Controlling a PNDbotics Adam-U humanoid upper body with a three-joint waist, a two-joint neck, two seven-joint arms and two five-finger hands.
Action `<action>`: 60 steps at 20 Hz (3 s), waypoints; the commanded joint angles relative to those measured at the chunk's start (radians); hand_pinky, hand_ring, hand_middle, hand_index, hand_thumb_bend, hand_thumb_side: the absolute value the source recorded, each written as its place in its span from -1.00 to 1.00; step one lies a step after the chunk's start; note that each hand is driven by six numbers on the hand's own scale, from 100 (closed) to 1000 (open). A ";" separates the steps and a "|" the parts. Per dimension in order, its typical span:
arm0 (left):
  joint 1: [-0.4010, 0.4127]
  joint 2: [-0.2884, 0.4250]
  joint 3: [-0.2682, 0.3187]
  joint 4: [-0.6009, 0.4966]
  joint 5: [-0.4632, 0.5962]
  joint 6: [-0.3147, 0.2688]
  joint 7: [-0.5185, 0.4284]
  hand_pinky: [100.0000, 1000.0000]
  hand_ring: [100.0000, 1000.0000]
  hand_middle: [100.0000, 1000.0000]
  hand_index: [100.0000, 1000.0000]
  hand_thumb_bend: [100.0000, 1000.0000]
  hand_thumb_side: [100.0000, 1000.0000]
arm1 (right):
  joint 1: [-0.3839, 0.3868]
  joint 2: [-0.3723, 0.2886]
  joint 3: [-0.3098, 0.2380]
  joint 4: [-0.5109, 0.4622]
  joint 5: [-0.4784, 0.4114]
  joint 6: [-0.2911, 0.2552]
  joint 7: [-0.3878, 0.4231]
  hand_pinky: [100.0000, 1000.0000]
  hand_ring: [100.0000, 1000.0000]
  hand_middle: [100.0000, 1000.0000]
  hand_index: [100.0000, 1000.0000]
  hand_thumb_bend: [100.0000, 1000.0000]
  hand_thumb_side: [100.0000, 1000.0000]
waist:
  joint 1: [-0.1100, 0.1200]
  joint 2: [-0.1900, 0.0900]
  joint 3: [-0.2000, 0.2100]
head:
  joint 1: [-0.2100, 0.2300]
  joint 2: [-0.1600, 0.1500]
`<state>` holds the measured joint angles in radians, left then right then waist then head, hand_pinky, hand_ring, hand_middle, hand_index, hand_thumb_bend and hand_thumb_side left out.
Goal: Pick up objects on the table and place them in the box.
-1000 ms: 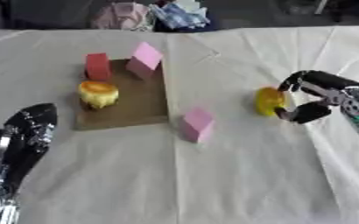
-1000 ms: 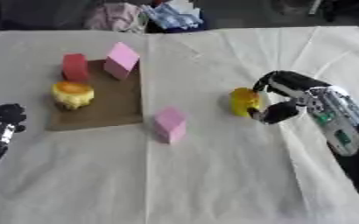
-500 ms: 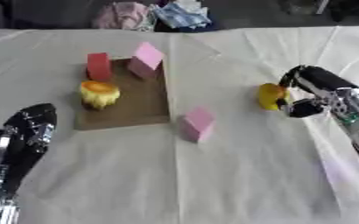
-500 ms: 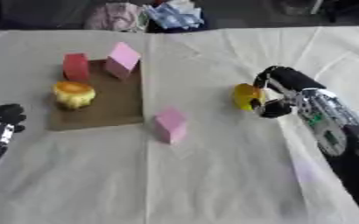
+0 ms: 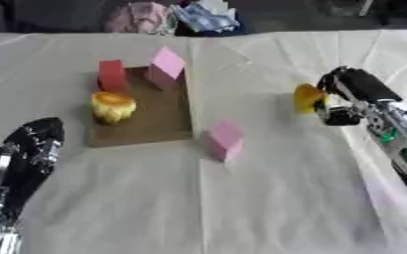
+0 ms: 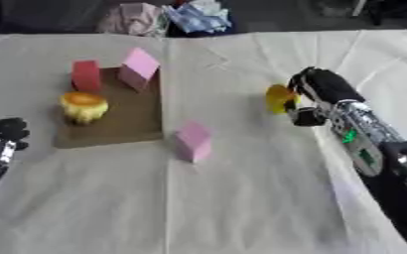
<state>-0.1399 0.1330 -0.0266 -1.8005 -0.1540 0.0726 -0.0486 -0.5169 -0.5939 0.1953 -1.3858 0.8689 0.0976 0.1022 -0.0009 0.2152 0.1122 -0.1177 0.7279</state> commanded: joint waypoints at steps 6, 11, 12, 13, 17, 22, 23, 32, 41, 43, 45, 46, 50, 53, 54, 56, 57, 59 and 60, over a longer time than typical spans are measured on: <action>-0.005 0.014 0.000 -0.020 0.003 -0.003 -0.005 0.46 0.50 0.36 0.48 -0.76 0.04 | -0.178 0.003 0.045 -0.071 -0.073 -0.021 0.041 0.56 0.12 -0.11 -0.21 -1.00 -1.00 | 0.011 -0.021 0.007 | -0.011 -0.003; -0.007 0.011 -0.005 -0.020 0.004 -0.004 -0.011 0.46 0.50 0.36 0.48 -0.76 0.04 | -0.342 0.087 0.100 0.041 -0.077 -0.069 0.115 0.56 0.13 -0.11 -0.20 -1.00 -1.00 | 0.014 -0.021 0.021 | -0.022 -0.005; -0.008 0.011 -0.007 -0.020 0.005 -0.004 -0.012 0.46 0.50 0.36 0.48 -0.76 0.04 | -0.372 0.110 0.106 0.076 -0.073 -0.077 0.124 0.56 0.12 -0.12 -0.20 -1.00 -1.00 | 0.015 -0.020 0.025 | -0.024 -0.006; -0.009 0.010 -0.008 -0.021 0.005 -0.004 -0.014 0.46 0.50 0.36 0.48 -0.76 0.04 | -0.400 0.135 0.111 0.114 -0.071 -0.085 0.132 0.55 0.12 -0.12 -0.20 -1.00 -1.00 | 0.016 -0.019 0.030 | -0.028 -0.007; -0.014 0.007 -0.015 -0.021 0.007 -0.005 -0.021 0.46 0.50 0.36 0.48 -0.76 0.04 | -0.489 0.226 0.119 0.259 -0.036 -0.121 0.145 0.57 0.14 -0.10 -0.18 -1.00 -1.00 | 0.018 -0.013 0.052 | -0.044 -0.012; -0.020 0.003 -0.023 -0.022 0.011 -0.006 -0.030 0.46 0.50 0.36 0.48 -0.76 0.04 | -0.542 0.331 0.088 0.411 0.066 -0.150 0.127 0.57 0.15 -0.08 -0.14 -1.00 -1.00 | 0.020 -0.007 0.078 | -0.068 -0.015; -0.021 0.003 -0.025 -0.022 0.010 -0.006 -0.032 0.46 0.50 0.36 0.48 -0.76 0.04 | -0.546 0.347 0.080 0.436 0.084 -0.154 0.119 0.58 0.15 -0.08 -0.13 -1.00 -1.00 | 0.020 -0.007 0.081 | -0.072 -0.016; -0.021 0.000 -0.028 -0.021 0.013 -0.007 -0.037 0.46 0.50 0.36 0.48 -0.76 0.04 | -0.559 0.435 0.066 0.510 0.193 -0.214 0.051 0.58 0.17 -0.06 -0.09 -1.00 -1.00 | 0.021 -0.006 0.090 | -0.085 -0.014; -0.021 0.000 -0.027 -0.021 0.012 -0.008 -0.037 0.46 0.50 0.36 0.48 -0.76 0.04 | -0.546 0.444 0.137 0.438 0.130 -0.335 0.170 0.61 0.21 -0.01 -0.05 -1.00 -1.00 | 0.019 -0.008 0.085 | -0.082 -0.012; -0.020 0.000 -0.027 -0.020 0.011 -0.008 -0.038 0.46 0.50 0.35 0.46 -0.76 0.05 | -0.542 0.451 0.144 0.437 0.125 -0.368 0.214 0.60 0.23 0.02 0.01 -1.00 -1.00 | 0.019 -0.008 0.085 | -0.083 -0.013; -0.016 0.001 -0.027 -0.019 0.011 -0.006 -0.038 0.46 0.50 0.35 0.44 -0.76 0.05 | -0.537 0.459 0.139 0.445 0.122 -0.382 0.239 0.60 0.24 0.05 0.17 -1.00 -0.77 | 0.021 -0.007 0.086 | -0.085 -0.012; -0.015 0.001 -0.026 -0.019 0.010 -0.005 -0.038 0.46 0.50 0.35 0.44 -0.76 0.05 | -0.535 0.463 0.136 0.450 0.124 -0.383 0.243 0.60 0.25 0.07 0.28 -0.87 -0.59 | 0.021 -0.007 0.086 | -0.086 -0.012; -0.015 0.001 -0.026 -0.019 0.007 -0.001 -0.038 0.46 0.50 0.35 0.43 -0.76 0.05 | -0.535 0.465 0.129 0.453 0.169 -0.353 0.223 0.63 0.32 0.17 0.55 -0.25 -0.07 | 0.021 -0.007 0.087 | -0.087 -0.012; -0.017 0.000 -0.026 -0.020 0.008 -0.002 -0.038 0.46 0.50 0.35 0.44 -0.76 0.05 | -0.535 0.462 0.127 0.446 0.213 -0.319 0.199 0.64 0.35 0.23 0.67 -0.16 0.01 | 0.019 -0.007 0.086 | -0.087 -0.013; -0.018 -0.001 -0.026 -0.020 0.008 -0.002 -0.038 0.46 0.50 0.35 0.44 -0.76 0.04 | -0.535 0.460 0.125 0.442 0.223 -0.310 0.195 0.65 0.38 0.27 0.72 -0.16 0.02 | 0.019 -0.007 0.086 | -0.086 -0.013; -0.019 0.000 -0.026 -0.020 0.009 -0.003 -0.037 0.46 0.50 0.35 0.44 -0.76 0.04 | -0.536 0.451 0.119 0.431 0.225 -0.298 0.198 0.66 0.41 0.30 0.75 -0.21 -0.01 | 0.019 -0.008 0.083 | -0.085 -0.012; -0.019 0.000 -0.026 -0.020 0.009 -0.003 -0.037 0.46 0.50 0.35 0.44 -0.77 0.05 | -0.537 0.445 0.115 0.421 0.219 -0.295 0.203 0.66 0.41 0.31 0.75 -0.53 0.01 | 0.018 -0.008 0.082 | -0.084 -0.012; -0.018 0.001 -0.024 -0.020 0.008 -0.003 -0.036 0.46 0.50 0.35 0.44 -0.76 0.04 | -0.539 0.425 0.108 0.397 0.192 -0.289 0.219 0.66 0.42 0.31 0.74 -0.42 -0.15 | 0.017 -0.009 0.078 | -0.081 -0.011; -0.018 0.001 -0.023 -0.020 0.007 -0.003 -0.035 0.46 0.50 0.35 0.44 -0.76 0.04 | -0.539 0.412 0.104 0.380 0.171 -0.286 0.228 0.66 0.41 0.31 0.73 -0.48 -0.18 | 0.017 -0.010 0.076 | -0.079 -0.011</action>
<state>-0.1493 0.1232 -0.0519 -1.8006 -0.1457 0.0705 -0.0858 -1.0323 -0.1548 0.3117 -0.9703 1.0567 -0.1927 0.3230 0.0042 0.2158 0.1884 -0.1999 0.7241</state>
